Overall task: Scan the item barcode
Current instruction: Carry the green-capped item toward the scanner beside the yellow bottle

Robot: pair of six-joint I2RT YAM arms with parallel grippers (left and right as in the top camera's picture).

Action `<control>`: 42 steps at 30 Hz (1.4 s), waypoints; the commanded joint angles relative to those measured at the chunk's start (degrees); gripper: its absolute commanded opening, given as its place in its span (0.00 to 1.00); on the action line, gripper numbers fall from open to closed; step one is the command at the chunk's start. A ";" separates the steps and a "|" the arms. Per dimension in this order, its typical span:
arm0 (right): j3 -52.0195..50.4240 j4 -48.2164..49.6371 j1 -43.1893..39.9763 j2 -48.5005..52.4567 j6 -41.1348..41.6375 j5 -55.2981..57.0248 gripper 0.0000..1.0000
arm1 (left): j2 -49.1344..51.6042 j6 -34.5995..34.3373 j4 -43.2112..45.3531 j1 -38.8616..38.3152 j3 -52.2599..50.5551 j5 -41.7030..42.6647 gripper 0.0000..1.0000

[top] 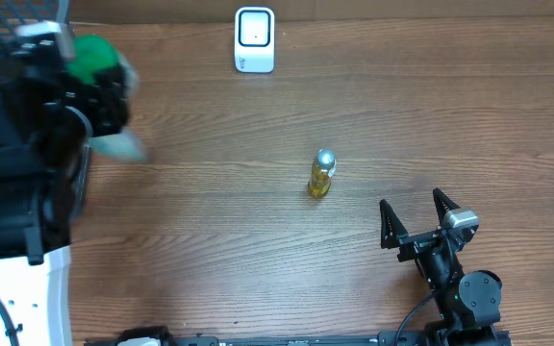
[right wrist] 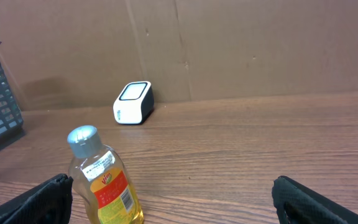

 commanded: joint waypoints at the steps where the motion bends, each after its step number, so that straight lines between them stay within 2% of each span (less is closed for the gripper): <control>1: -0.59 0.17 -0.17 -0.68 -0.20 0.55 1.00 | 1.36 -1.62 -1.75 -5.22 0.85 0.02 0.41; 14: -0.59 0.15 -0.17 -0.68 -0.20 0.55 1.00 | 12.66 -1.86 -7.98 -22.43 0.37 -5.40 0.40; 19: -0.59 0.17 -0.17 -0.68 -0.20 0.55 1.00 | 15.96 -4.42 -10.05 -27.26 0.37 -13.09 0.40; 27: -0.59 0.15 -0.15 -0.68 -0.20 0.55 1.00 | 22.05 -10.25 -13.05 -31.36 0.37 -12.07 0.40; 35: -0.59 0.15 -0.17 -0.68 -0.20 0.55 1.00 | 29.77 -19.71 -10.34 -34.73 0.31 -13.22 0.43; 42: -0.59 0.15 -0.17 -0.68 -0.20 0.55 1.00 | 33.24 -20.98 -0.85 -38.71 -2.21 -16.28 0.44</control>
